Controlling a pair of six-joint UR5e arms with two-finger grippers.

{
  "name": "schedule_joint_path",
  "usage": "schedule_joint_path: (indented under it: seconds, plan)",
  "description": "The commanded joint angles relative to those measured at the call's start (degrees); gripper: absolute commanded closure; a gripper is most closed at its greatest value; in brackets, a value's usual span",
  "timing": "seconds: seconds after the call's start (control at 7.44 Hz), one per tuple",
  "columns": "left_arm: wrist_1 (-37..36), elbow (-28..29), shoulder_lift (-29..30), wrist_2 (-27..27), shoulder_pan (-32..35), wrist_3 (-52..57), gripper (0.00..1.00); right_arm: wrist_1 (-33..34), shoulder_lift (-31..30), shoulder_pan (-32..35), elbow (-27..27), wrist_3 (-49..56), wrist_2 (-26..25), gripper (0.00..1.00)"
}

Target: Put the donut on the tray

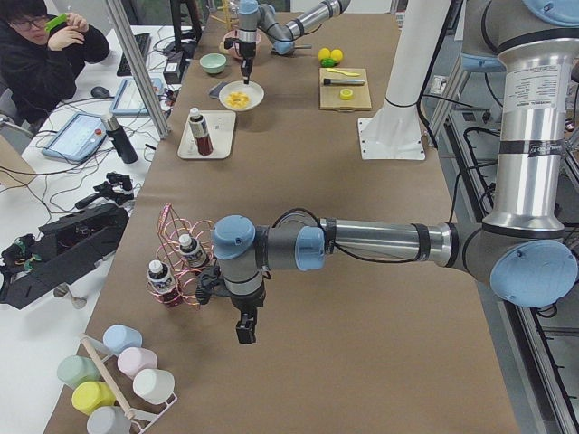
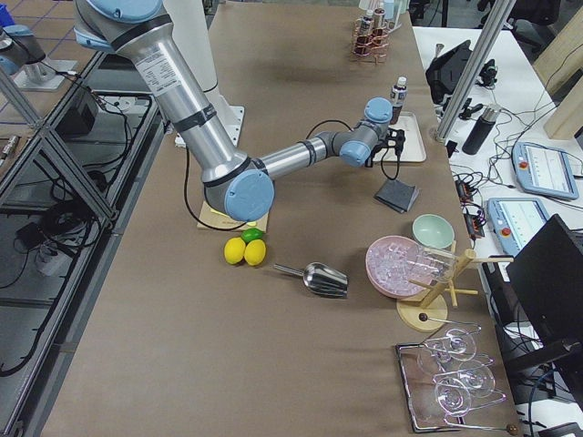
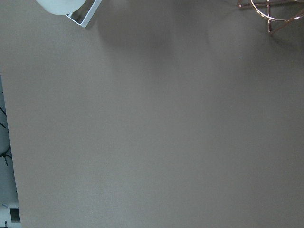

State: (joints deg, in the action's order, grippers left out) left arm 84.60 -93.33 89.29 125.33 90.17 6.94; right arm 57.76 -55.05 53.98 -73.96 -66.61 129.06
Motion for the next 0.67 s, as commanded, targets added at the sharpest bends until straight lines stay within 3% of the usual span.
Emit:
schedule_joint_path:
  seconds: [0.0, 0.13, 0.54]
  plan:
    - [0.0, 0.1, 0.0, -0.1, 0.0, -0.1, 0.02, 2.6, 11.9, -0.8, 13.3, 0.0, -3.5, 1.00]
    - [0.0, 0.2, 0.1, -0.2, 0.0, -0.1, 0.02, 2.3, 15.1, -0.9, 17.5, 0.0, -3.9, 1.00]
    - [0.0, 0.3, 0.4, -0.3, 0.0, -0.1, 0.02, -8.0, 22.9, -2.8, 32.3, -3.0, -8.9, 1.00]
